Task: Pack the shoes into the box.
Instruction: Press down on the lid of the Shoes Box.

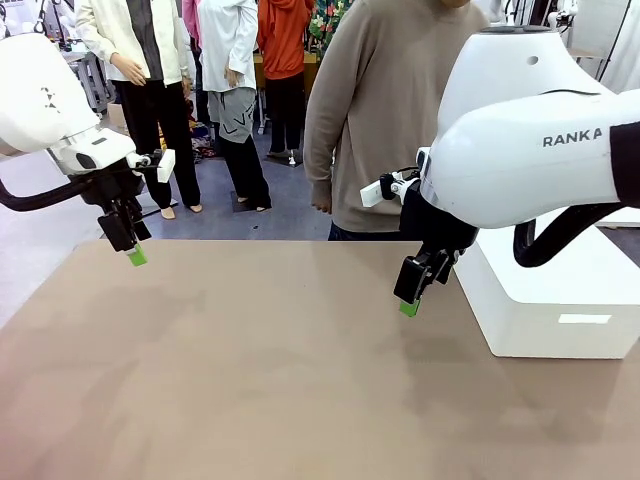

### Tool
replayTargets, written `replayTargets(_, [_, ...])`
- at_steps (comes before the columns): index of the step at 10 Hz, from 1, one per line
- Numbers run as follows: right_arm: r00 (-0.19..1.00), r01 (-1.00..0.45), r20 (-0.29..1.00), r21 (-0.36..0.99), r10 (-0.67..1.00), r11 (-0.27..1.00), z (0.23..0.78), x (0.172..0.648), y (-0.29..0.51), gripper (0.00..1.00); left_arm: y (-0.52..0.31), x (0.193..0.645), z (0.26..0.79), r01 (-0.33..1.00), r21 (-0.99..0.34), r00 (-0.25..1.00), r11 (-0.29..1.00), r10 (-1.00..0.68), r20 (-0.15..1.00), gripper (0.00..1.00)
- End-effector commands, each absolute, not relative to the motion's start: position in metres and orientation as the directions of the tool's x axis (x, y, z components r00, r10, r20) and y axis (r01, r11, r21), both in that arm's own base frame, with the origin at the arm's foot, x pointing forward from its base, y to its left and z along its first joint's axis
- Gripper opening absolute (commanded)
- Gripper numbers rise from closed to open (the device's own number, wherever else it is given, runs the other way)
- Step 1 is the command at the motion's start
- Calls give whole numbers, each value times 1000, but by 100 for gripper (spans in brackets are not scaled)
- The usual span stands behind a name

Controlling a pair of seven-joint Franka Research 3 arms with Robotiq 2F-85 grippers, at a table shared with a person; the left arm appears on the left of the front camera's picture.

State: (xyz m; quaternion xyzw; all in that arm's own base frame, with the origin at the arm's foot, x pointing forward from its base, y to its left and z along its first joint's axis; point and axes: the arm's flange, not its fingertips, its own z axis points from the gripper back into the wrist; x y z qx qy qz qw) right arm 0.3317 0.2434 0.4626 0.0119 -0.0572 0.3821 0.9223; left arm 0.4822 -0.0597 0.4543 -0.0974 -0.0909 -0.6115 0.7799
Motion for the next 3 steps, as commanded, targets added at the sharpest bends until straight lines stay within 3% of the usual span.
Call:
replayTargets(1, [702, -705, 115, -21, 702, 709, 466, 332, 243, 100, -56, 481, 456, 973, -40, 228, 225, -939, 257, 100])
replayTargets(3, [702, -705, 115, -21, 702, 709, 466, 332, 243, 100, -56, 481, 456, 973, -40, 228, 225, -939, 257, 100])
